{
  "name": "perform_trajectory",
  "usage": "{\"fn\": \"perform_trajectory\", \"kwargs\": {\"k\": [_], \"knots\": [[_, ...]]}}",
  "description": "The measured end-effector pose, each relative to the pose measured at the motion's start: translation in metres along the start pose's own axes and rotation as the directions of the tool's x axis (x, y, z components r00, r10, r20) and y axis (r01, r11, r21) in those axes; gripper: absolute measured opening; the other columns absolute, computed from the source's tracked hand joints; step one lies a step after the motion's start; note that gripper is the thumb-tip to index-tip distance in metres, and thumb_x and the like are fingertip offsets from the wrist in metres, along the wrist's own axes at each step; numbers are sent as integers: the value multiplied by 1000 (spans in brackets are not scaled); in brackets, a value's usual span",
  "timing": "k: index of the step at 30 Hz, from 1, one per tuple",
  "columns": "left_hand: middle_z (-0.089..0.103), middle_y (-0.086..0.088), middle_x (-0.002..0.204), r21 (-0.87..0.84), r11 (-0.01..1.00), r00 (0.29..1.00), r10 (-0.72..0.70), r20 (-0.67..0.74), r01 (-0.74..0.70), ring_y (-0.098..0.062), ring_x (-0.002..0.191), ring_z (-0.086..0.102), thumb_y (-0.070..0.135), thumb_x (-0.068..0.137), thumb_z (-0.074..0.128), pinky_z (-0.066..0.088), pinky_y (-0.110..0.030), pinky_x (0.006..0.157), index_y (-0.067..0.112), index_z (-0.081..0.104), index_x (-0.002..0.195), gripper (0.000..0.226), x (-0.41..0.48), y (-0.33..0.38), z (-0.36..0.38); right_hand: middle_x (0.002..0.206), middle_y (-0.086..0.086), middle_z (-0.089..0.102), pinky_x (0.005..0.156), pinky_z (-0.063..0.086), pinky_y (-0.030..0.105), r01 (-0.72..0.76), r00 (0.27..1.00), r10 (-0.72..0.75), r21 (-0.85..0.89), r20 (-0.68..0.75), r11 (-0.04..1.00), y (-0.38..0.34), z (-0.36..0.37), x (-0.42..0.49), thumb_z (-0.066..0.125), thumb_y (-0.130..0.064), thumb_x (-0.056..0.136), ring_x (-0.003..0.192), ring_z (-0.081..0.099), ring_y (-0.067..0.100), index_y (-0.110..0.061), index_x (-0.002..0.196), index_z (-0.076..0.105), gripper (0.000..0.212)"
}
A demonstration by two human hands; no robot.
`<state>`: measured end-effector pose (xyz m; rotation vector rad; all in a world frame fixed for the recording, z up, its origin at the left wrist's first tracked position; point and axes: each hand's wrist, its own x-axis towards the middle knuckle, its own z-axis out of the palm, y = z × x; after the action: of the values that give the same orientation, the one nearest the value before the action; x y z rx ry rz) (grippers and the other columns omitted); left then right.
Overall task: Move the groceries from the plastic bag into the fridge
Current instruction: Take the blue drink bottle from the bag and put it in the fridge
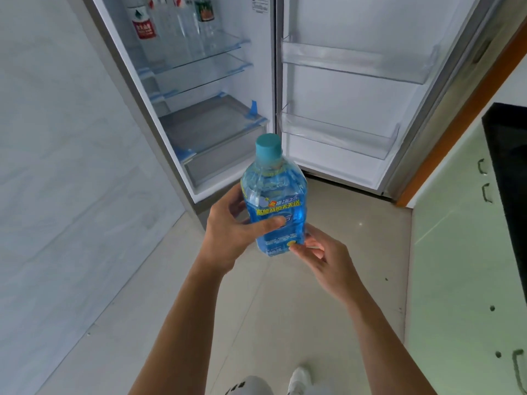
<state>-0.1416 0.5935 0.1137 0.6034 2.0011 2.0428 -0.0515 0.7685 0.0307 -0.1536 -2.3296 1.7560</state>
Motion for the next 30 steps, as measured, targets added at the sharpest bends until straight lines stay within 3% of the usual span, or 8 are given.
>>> {"fn": "perform_trajectory", "kwargs": {"k": [3,10,18,23,26,30], "knots": [[72,-6,116,14,1000,999,-11,-42,12,-25,112,67,28,61,89,58,-39,90,10,64,122,68,27,-6,8,105,-10,75,85,51,13,-1,999,0,37,32,999,9,-14,29,65,-36,88,98,70,0,-18,133,61,49],[73,-1,115,67,997,993,-41,-113,49,-19,112,67,22,61,93,58,-33,90,11,64,122,68,74,-16,11,103,-9,76,87,54,18,-17,994,11,46,110,999,26,-24,85,64,-37,89,97,71,2,-22,131,62,44],[73,-3,115,64,997,990,-44,-134,53,-22,110,68,23,65,91,58,-39,92,9,63,122,65,138,-34,-5,102,-17,75,85,53,14,-14,990,13,5,141,1000,40,-21,155,62,-40,90,97,70,0,-31,128,60,39],[75,2,110,80,996,993,-33,-111,42,-16,107,69,19,62,87,57,-27,85,12,66,118,60,198,-41,-30,101,-19,75,85,52,13,-21,989,25,-29,145,999,42,-9,218,61,-42,90,97,70,0,-32,127,60,38],[74,3,112,97,995,994,-22,-107,33,-16,109,68,19,65,92,57,-27,86,15,66,119,59,241,-45,-53,99,-18,75,86,54,17,-26,990,33,-54,134,998,40,1,264,62,-42,90,96,71,1,-36,125,59,36],[74,5,112,120,992,994,-12,-106,25,-15,108,68,28,63,92,56,-23,86,18,66,118,62,296,-45,-86,101,-24,73,82,50,9,-21,990,32,-80,139,997,32,19,326,60,-43,89,95,69,-4,-35,124,59,36]]}}
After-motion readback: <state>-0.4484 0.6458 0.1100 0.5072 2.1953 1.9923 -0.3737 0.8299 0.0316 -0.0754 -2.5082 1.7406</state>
